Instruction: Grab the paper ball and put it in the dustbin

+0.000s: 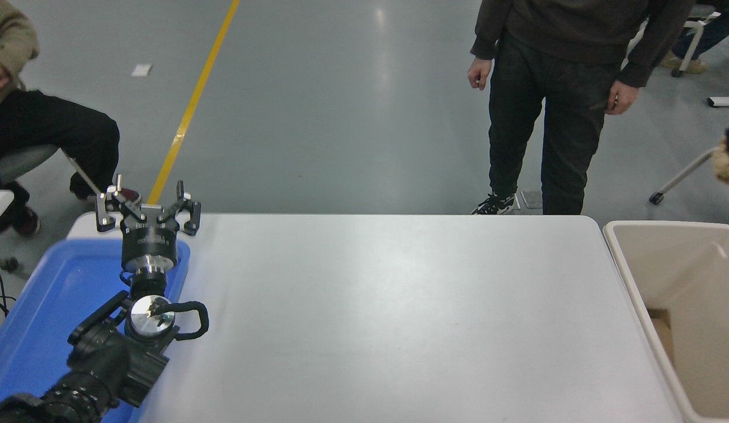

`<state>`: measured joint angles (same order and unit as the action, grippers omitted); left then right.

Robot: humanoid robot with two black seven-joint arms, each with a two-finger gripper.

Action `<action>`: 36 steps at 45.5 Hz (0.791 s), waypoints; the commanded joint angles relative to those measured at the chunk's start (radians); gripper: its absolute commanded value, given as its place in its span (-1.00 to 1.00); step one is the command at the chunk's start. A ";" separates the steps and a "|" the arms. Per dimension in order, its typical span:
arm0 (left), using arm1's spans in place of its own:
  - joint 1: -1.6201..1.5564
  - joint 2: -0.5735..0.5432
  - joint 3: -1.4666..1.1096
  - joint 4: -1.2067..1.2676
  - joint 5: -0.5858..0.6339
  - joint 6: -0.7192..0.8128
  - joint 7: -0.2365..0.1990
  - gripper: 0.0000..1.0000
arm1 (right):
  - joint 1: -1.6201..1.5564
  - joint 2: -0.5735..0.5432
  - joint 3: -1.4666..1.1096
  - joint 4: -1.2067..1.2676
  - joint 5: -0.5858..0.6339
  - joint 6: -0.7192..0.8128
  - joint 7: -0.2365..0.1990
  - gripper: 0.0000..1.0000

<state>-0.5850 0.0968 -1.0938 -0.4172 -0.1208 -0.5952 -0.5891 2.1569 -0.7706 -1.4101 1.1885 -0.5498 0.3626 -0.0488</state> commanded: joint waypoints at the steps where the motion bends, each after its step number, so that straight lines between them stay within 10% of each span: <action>1: -0.001 0.000 0.000 0.000 0.000 0.000 0.000 0.98 | -0.365 -0.134 0.108 -0.259 -0.044 -0.151 0.014 -1.00; 19: -0.001 0.003 0.000 0.000 0.000 0.000 0.000 0.98 | -1.282 0.068 0.582 -0.854 0.296 -0.327 0.010 -1.00; 36: 0.001 0.003 0.000 0.000 0.000 0.000 0.000 0.98 | -1.442 0.238 0.628 -0.929 0.481 -0.372 0.000 -1.00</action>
<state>-0.5851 0.0994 -1.0937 -0.4172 -0.1213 -0.5951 -0.5891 0.8598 -0.6296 -0.8468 0.3385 -0.1677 0.0352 -0.0440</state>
